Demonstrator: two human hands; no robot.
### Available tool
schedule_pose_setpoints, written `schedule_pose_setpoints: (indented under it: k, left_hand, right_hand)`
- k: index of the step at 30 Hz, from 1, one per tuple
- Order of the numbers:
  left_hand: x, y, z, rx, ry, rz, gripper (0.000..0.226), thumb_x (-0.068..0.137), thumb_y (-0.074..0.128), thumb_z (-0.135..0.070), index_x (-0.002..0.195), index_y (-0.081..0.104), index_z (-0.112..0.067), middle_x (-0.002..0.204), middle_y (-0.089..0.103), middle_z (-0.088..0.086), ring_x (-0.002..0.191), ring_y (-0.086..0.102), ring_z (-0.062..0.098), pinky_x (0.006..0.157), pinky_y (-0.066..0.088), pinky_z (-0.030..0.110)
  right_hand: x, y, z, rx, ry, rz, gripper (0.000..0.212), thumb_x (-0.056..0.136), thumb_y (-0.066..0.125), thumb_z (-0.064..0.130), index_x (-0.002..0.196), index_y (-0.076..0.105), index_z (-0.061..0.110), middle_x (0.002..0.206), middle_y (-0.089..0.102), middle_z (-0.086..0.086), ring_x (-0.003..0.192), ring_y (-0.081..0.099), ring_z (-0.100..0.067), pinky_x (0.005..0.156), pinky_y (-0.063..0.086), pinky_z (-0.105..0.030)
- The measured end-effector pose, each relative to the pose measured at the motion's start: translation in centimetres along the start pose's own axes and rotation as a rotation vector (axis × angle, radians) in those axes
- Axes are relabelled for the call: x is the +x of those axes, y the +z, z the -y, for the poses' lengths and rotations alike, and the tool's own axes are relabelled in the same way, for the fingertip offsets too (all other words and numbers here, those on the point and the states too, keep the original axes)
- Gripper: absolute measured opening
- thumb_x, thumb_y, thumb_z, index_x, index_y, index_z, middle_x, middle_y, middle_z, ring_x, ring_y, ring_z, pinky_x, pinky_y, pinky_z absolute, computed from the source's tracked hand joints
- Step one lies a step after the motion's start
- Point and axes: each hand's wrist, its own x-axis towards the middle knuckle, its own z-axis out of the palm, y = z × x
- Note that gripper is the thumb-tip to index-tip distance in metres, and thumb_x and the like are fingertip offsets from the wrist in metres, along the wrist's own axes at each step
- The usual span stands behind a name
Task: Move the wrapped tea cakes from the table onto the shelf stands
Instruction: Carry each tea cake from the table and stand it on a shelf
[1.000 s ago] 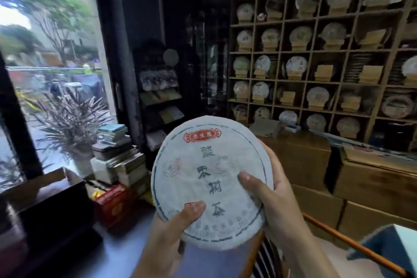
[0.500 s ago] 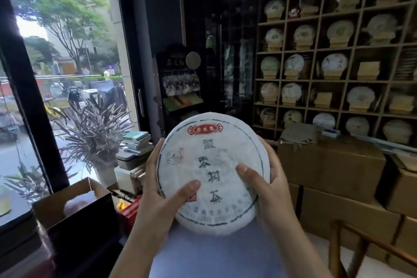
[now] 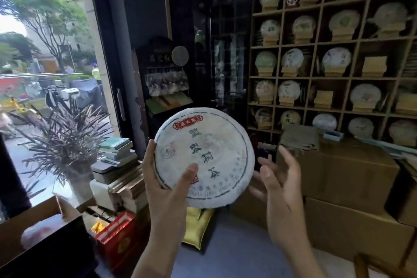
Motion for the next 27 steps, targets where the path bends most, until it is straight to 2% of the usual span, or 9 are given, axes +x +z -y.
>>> schedule_pose_setpoints:
  k: [2,4,7,9,13,17,21,24,27]
  left_hand:
    - [2.5,2.0,3.0,-0.011,0.002,0.003,0.086,0.058,0.087,-0.027,0.133,0.049,-0.050,0.134,0.055,-0.018,0.120,0.059,0.009,0.080,0.059,0.030]
    - [5.0,4.5,5.8,-0.001,-0.021,0.041,0.087,0.060,0.087,-0.026,0.133,0.047,-0.051,0.138,0.052,-0.018,0.123,0.057,0.011,0.087,0.058,0.039]
    - [8.4,8.3,9.5,-0.018,-0.075,0.136,0.087,0.058,0.087,-0.029,0.133,0.047,-0.050,0.137,0.053,-0.017,0.124,0.058,0.016,0.090,0.056,0.048]
    - [10.3,10.5,11.5,-0.022,-0.090,0.218,0.089,0.057,0.088,-0.030,0.134,0.047,-0.048,0.135,0.054,-0.015,0.121,0.059,0.015,0.087,0.058,0.044]
    - [12.9,14.0,15.7,-0.034,-0.108,0.355,0.094,0.059,0.089,-0.026,0.138,0.042,-0.044,0.135,0.053,-0.012,0.121,0.059,0.014,0.084,0.059,0.039]
    - [15.8,17.2,20.3,-0.111,-0.243,0.486,0.096,0.059,0.090,-0.020,0.136,0.042,-0.051,0.131,0.058,-0.014,0.116,0.063,0.015,0.078,0.060,0.039]
    - [19.3,20.6,25.4,-0.212,-0.507,0.609,0.089,0.064,0.079,-0.026,0.130,0.035,-0.067,0.122,0.069,-0.006,0.102,0.071,0.029,0.065,0.061,0.041]
    - [21.8,23.7,29.8,-0.198,-0.544,0.603,0.084,0.064,0.079,-0.036,0.121,0.033,-0.075,0.116,0.072,0.004,0.099,0.071,0.034,0.068,0.061,0.040]
    - [24.5,27.4,34.5,-0.238,-0.601,0.656,0.084,0.060,0.088,-0.035,0.116,0.040,-0.075,0.119,0.071,0.000,0.107,0.069,0.033,0.072,0.061,0.041]
  right_hand:
    - [2.8,0.6,-1.9,0.039,0.103,0.066,0.085,0.048,0.072,0.084,0.121,0.029,0.074,0.115,0.057,0.040,0.111,0.061,0.005,0.089,0.058,-0.036]
    - [6.3,0.9,-3.2,0.048,0.147,0.076,0.092,0.044,0.078,0.079,0.118,0.023,0.079,0.118,0.050,0.046,0.113,0.056,0.009,0.085,0.058,-0.028]
    - [12.3,-0.4,-4.7,0.135,0.123,0.029,0.080,0.053,0.084,0.067,0.114,0.034,0.080,0.120,0.058,0.037,0.109,0.061,0.007,0.077,0.058,-0.021]
    - [16.1,-1.9,-5.7,0.211,0.121,-0.036,0.069,0.063,0.083,0.049,0.122,0.048,0.062,0.118,0.067,0.022,0.107,0.067,-0.005,0.079,0.059,-0.029]
    - [21.6,-4.8,-7.3,0.342,0.159,-0.126,0.040,0.073,0.073,0.029,0.109,0.066,0.045,0.110,0.075,0.007,0.099,0.073,-0.014,0.074,0.062,-0.033]
    - [26.2,-7.2,-9.3,0.390,0.136,-0.220,0.044,0.076,0.072,0.026,0.118,0.065,0.038,0.111,0.075,0.003,0.100,0.073,-0.019,0.074,0.062,-0.038]
    - [31.3,-9.3,-12.4,0.434,0.048,-0.378,0.046,0.084,0.069,0.024,0.128,0.059,0.034,0.115,0.073,0.004,0.103,0.072,-0.018,0.076,0.062,-0.038]
    - [36.1,-10.9,-14.8,0.404,-0.033,-0.496,0.044,0.091,0.066,0.020,0.129,0.057,0.038,0.119,0.072,0.007,0.106,0.070,-0.015,0.080,0.061,-0.039]
    - [40.9,-12.3,-16.9,0.309,-0.108,-0.610,0.046,0.089,0.070,0.024,0.128,0.055,0.044,0.122,0.069,0.011,0.111,0.068,-0.013,0.086,0.060,-0.042]
